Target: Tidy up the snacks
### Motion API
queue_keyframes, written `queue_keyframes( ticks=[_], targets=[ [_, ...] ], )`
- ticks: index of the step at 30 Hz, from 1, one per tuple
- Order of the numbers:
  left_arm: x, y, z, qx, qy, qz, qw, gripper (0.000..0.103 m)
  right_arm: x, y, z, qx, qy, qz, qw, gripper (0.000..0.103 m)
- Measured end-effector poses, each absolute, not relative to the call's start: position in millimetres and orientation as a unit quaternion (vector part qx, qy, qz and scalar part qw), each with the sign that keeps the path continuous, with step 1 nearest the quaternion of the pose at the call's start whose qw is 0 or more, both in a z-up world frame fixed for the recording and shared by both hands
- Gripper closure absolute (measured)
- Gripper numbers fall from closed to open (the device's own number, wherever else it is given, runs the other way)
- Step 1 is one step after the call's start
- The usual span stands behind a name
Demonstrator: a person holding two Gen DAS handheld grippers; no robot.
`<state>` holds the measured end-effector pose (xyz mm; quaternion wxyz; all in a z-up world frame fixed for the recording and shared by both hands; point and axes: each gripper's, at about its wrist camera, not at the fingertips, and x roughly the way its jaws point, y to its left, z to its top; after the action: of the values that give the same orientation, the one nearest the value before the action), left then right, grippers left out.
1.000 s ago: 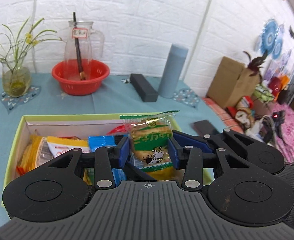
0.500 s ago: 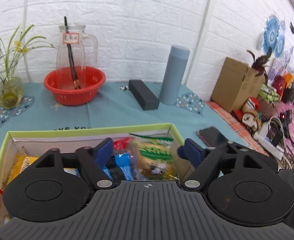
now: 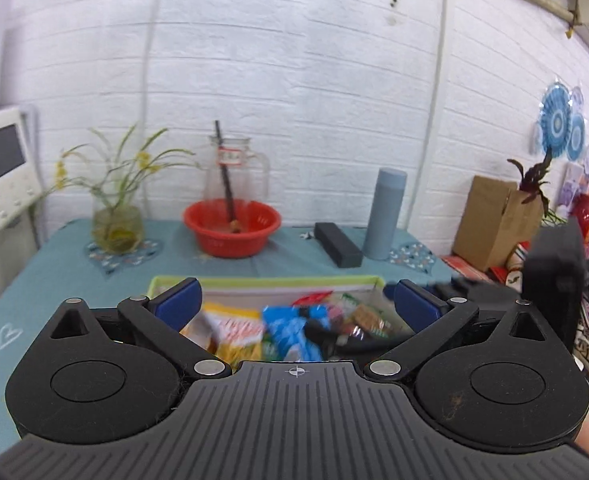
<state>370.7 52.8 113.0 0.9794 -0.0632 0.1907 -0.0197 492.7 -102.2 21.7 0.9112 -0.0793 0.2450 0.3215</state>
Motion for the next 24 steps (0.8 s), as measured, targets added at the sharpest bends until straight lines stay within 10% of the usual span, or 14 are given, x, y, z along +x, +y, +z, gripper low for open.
queue_keyframes(
  ticks=[24],
  targets=[
    [112.7,20.2,35.0,-0.062,0.232,0.0,0.971,0.011,136.5,-173.4,11.9,-0.042,0.209,0.055,0.975,0.003]
  ],
)
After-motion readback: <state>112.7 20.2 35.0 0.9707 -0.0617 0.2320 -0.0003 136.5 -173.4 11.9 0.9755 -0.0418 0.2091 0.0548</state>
